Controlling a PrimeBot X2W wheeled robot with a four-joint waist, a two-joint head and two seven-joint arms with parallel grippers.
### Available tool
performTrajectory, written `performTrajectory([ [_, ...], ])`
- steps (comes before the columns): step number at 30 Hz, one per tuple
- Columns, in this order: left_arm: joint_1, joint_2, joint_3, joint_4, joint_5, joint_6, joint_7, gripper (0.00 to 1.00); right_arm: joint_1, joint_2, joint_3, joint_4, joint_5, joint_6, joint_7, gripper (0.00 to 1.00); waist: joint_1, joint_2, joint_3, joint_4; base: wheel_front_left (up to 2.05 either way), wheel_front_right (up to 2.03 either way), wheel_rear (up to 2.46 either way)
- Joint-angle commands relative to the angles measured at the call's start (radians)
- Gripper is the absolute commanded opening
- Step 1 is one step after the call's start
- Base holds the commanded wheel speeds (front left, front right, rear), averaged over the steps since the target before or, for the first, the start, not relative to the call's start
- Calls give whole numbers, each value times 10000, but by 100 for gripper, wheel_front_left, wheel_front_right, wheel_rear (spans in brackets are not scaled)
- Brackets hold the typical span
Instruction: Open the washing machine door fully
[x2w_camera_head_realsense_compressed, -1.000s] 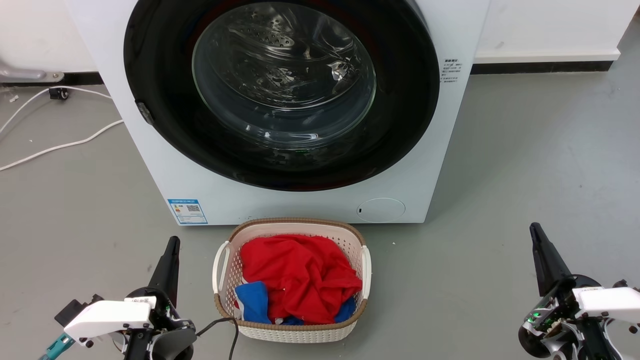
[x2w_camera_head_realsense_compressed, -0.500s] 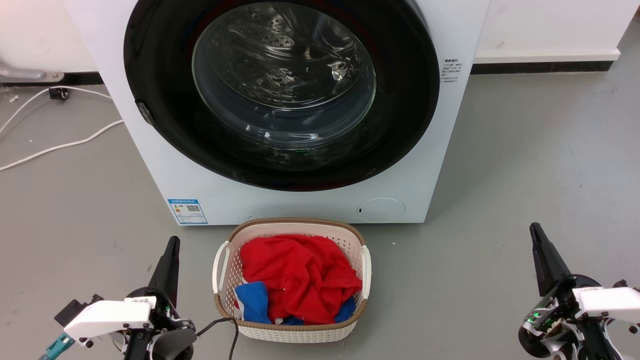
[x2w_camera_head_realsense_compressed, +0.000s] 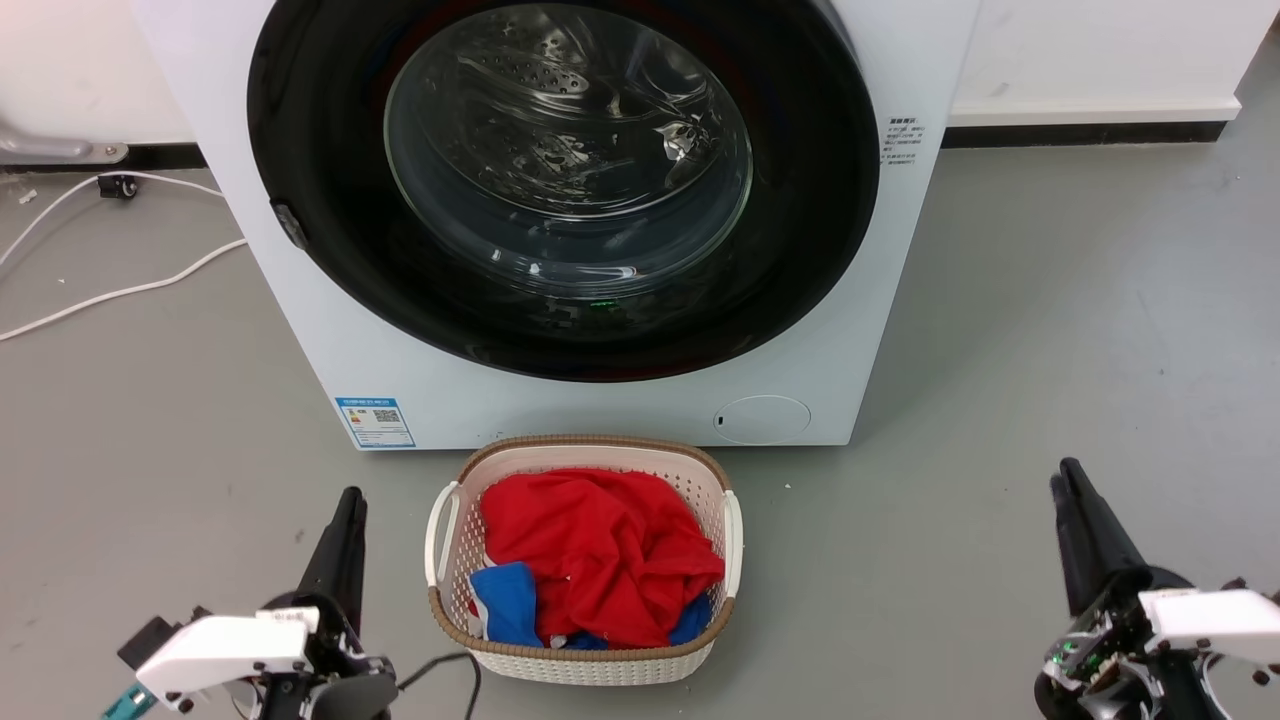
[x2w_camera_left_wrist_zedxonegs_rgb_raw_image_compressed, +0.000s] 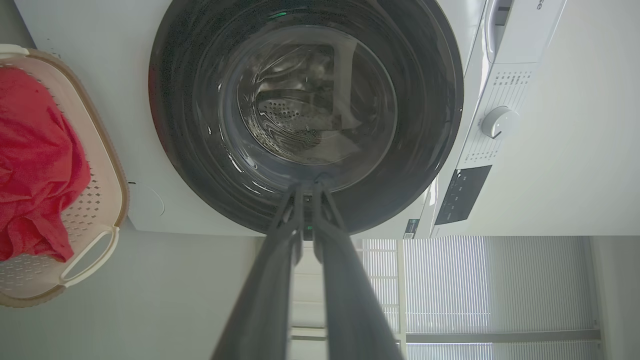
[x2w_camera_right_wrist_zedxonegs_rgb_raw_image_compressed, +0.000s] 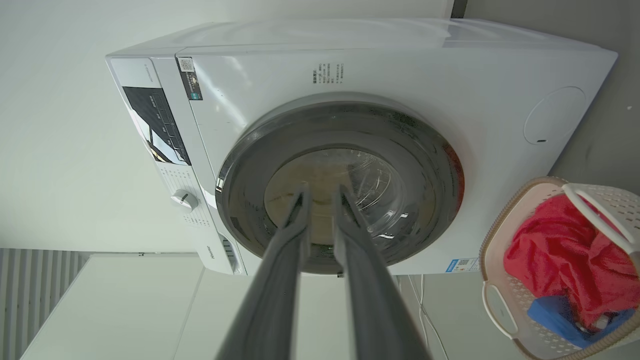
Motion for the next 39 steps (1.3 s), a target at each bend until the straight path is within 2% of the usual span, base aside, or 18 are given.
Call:
performTrajectory([
  [1,-53,8,-83,-87,-6,0,-53,100,-36,-4,18,-108,-10,0,-36,100,0,0,2,-2,0,0,0],
  [10,-94,11,-705,-352,123,0,-536,100,135,-26,251,-455,-187,1,-417,100,0,0,8,-7,0,0,0],
  [19,-68,13,-1002,-657,1258,-1,-947,100,247,-276,603,-706,-982,2,-922,100,0,0,5,11,0,0,0],
  [31,109,15,-951,-1205,3290,-1,-1395,100,321,-483,960,-1014,-3558,3,-1395,100,0,0,-11,21,0,0,0],
  [39,91,17,-1449,-1359,5796,280,-1729,100,368,-524,939,-1206,-6032,4,-1715,100,0,0,-11,43,0,0,0],
])
